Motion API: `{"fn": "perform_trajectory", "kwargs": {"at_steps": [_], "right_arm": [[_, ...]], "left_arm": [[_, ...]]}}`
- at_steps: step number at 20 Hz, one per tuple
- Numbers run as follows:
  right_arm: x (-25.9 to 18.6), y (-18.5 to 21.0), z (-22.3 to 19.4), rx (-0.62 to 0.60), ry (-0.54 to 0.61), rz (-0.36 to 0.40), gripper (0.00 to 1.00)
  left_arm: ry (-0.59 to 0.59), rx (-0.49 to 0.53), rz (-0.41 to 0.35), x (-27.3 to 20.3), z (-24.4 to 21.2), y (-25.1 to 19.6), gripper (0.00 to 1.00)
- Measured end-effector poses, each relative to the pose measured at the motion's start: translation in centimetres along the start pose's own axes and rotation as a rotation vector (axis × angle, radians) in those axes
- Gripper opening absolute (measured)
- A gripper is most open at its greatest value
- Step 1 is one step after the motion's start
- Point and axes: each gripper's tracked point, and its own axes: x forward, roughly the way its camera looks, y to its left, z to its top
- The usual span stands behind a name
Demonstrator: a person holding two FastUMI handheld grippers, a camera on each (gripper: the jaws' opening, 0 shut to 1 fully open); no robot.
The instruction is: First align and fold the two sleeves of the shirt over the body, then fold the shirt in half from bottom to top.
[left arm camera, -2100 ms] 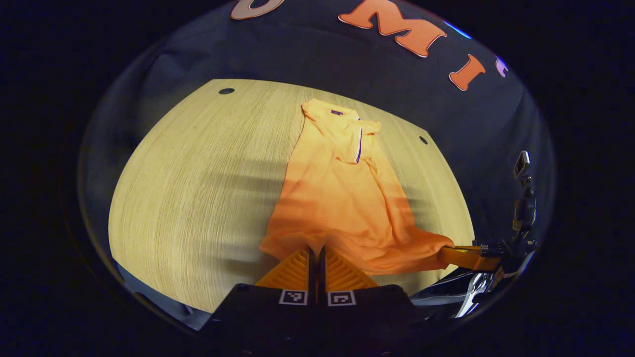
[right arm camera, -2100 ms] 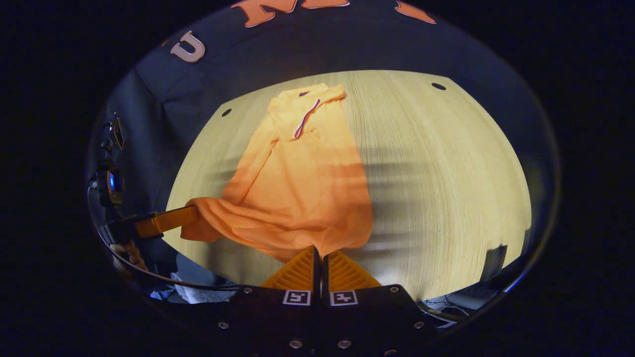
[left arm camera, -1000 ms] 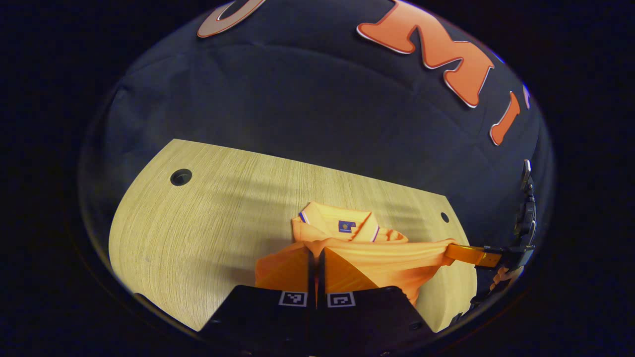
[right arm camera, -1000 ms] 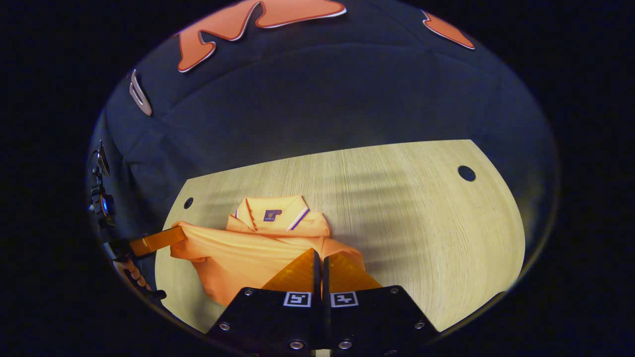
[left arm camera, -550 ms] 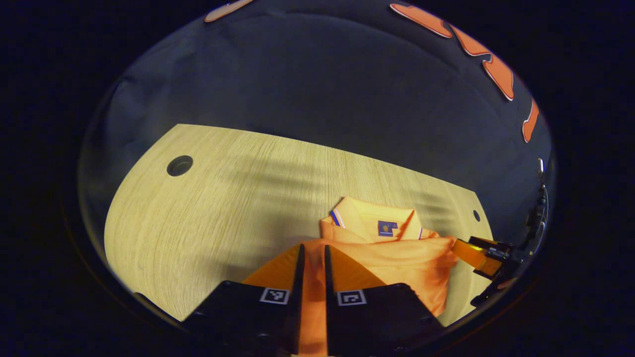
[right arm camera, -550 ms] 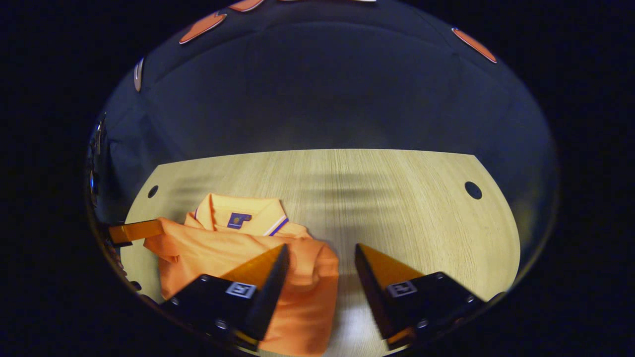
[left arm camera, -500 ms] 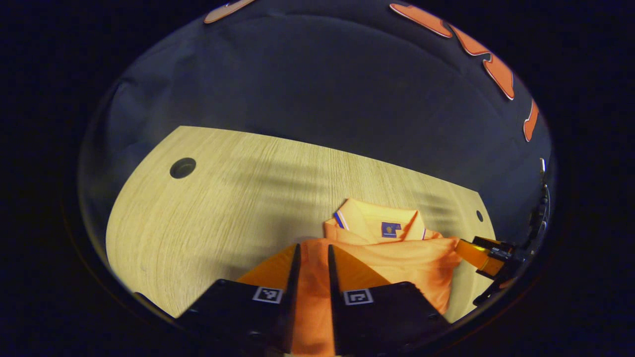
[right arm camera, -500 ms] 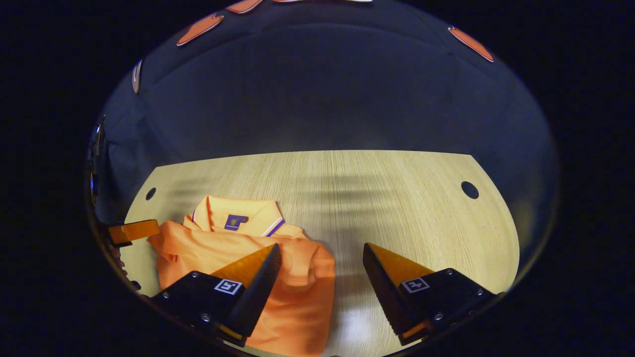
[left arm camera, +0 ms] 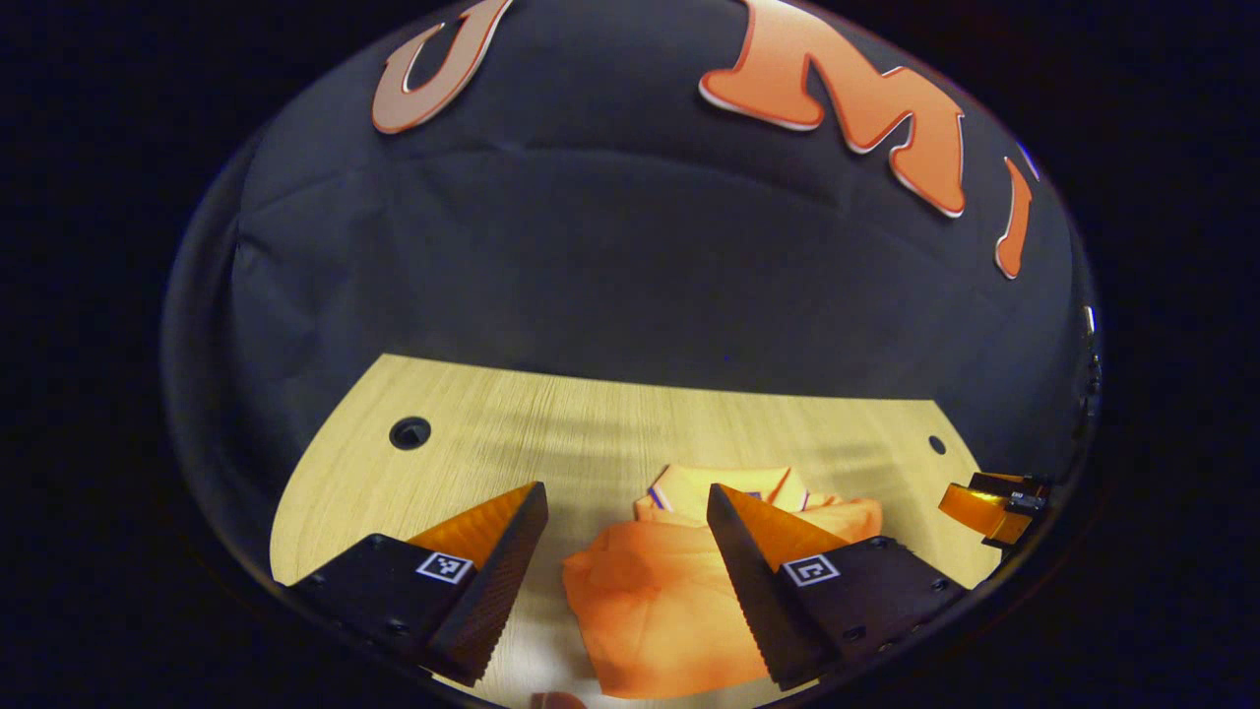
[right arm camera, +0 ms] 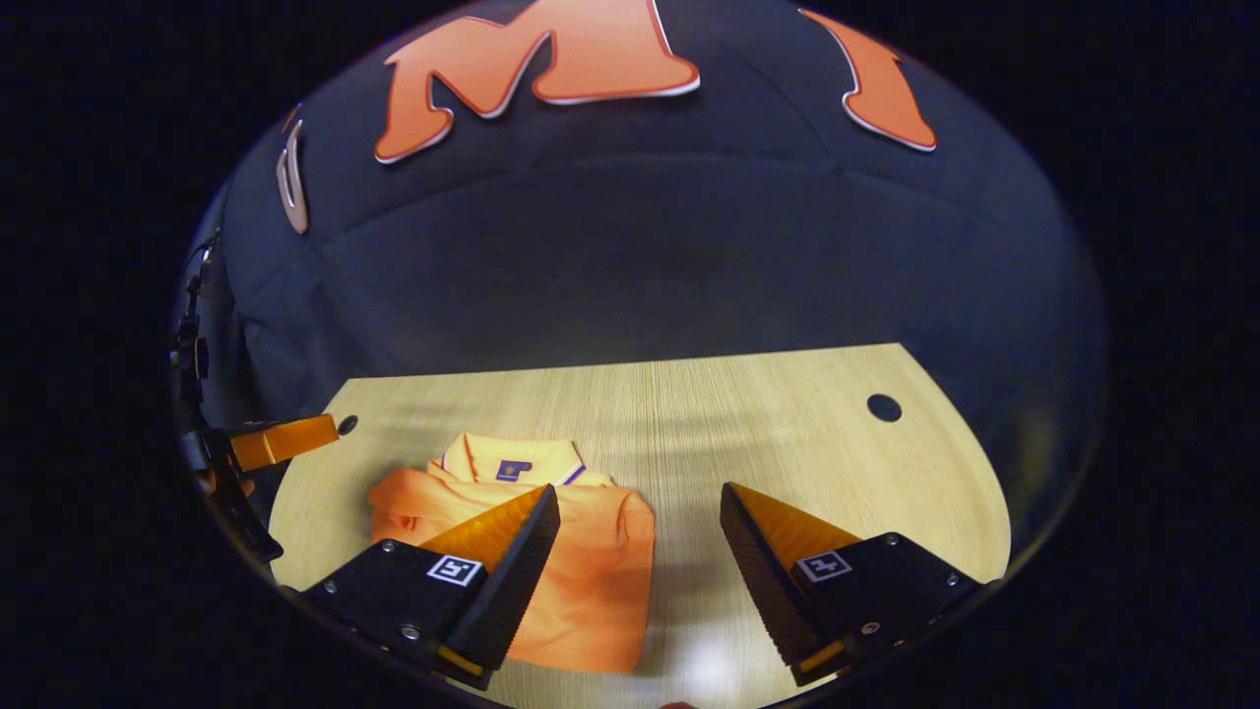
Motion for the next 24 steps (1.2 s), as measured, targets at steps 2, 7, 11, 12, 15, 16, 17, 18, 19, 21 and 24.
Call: {"fn": "perform_trajectory", "kwargs": {"at_steps": [2, 7, 11, 12, 15, 16, 17, 18, 19, 21, 24], "right_arm": [[-3.5, 0.0, 1.9, -0.020, -0.069, 0.015, 1.00], [-12.4, -0.7, 4.8, -0.022, -0.200, 0.042, 0.99], [-18.6, -1.8, 5.1, -0.030, -0.276, 0.039, 0.99], [-20.0, -2.1, 5.4, -0.029, -0.305, 0.037, 0.99], [-23.8, -2.7, 6.4, -0.040, -0.407, 0.031, 0.99], [-24.8, -2.5, 6.4, -0.036, -0.425, 0.048, 0.99], [-25.8, -2.1, 6.5, -0.026, -0.440, 0.065, 0.99], [-26.9, -1.7, 6.5, -0.017, -0.457, 0.079, 0.99], [-27.9, -1.6, 6.6, -0.011, -0.483, 0.092, 0.99], [-29.5, -0.9, 6.2, -0.002, -0.514, 0.115, 0.98], [-31.4, -0.7, 5.4, -0.007, -0.549, 0.102, 0.98]], "left_arm": [[-0.056, 0.031, 0.001, -3.2, 1.9, -0.8, 0.98], [-0.175, 0.076, -0.027, -11.5, 5.5, -3.4, 0.98], [-0.271, 0.106, -0.045, -19.3, 7.1, -6.1, 0.98], [-0.303, 0.116, -0.052, -21.0, 7.5, -7.1, 0.98], [-0.407, 0.106, -0.087, -26.8, 8.1, -9.4, 0.98], [-0.438, 0.097, -0.095, -28.4, 8.0, -9.7, 0.98], [-0.463, 0.091, -0.093, -29.9, 7.7, -10.0, 0.98], [-0.491, 0.088, -0.086, -31.4, 7.5, -9.9, 0.97], [-0.517, 0.087, -0.076, -32.7, 7.3, -9.8, 0.98], [-0.576, 0.068, -0.077, -35.0, 6.4, -9.9, 0.95], [-0.567, 0.041, -0.098, -36.8, 4.6, -9.4, 0.97]]}}
